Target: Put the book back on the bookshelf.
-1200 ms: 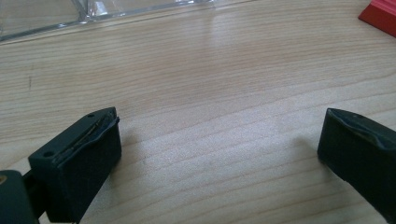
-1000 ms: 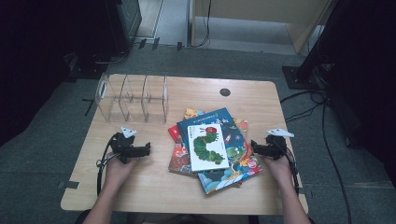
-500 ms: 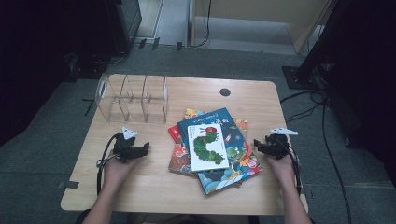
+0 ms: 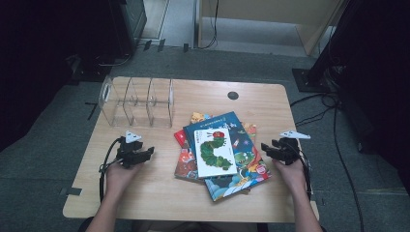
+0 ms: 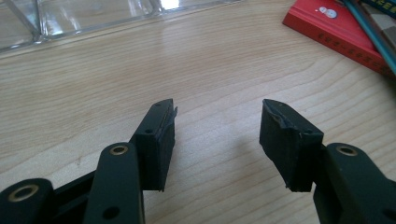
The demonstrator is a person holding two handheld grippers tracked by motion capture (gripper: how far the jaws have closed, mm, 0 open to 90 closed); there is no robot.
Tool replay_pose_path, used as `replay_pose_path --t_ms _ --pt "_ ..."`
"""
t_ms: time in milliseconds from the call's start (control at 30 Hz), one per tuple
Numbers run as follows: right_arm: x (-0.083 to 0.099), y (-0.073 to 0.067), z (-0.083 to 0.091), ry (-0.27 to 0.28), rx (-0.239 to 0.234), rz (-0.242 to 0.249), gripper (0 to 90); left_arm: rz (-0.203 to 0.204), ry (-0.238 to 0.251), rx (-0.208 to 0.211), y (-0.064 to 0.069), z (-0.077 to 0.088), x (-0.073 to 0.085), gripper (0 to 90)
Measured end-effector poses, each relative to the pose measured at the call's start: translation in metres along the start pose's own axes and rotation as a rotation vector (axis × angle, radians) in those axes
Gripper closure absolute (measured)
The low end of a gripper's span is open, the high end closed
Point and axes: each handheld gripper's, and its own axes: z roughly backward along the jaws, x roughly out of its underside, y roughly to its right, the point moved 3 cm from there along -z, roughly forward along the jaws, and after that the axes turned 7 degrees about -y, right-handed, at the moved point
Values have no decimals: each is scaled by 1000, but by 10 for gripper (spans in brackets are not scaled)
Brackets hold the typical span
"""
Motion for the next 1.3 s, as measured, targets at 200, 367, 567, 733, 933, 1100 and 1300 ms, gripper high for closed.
replay_pose_path --t_ms 200,367,567,733,933,1100,1300 --pt "-3 -10 7 7 -26 25 480 -10 3 23 9 3 -5 462" --pt "-5 -20 13 28 -48 55 536 -12 2 55 17 7 -9 465" --pt "-5 -32 15 22 -98 86 615 -26 -6 84 29 8 -13 413" --pt "-4 -40 10 -6 -126 101 649 -27 -4 117 39 8 -17 355" --pt "-4 -53 6 -18 -151 130 710 -8 -2 162 45 8 -19 290" --pt "-3 -65 0 -28 -177 176 826 -24 -13 168 51 8 -21 260" --pt "-5 -72 0 -11 -208 184 868 -38 -19 176 58 9 -23 258"
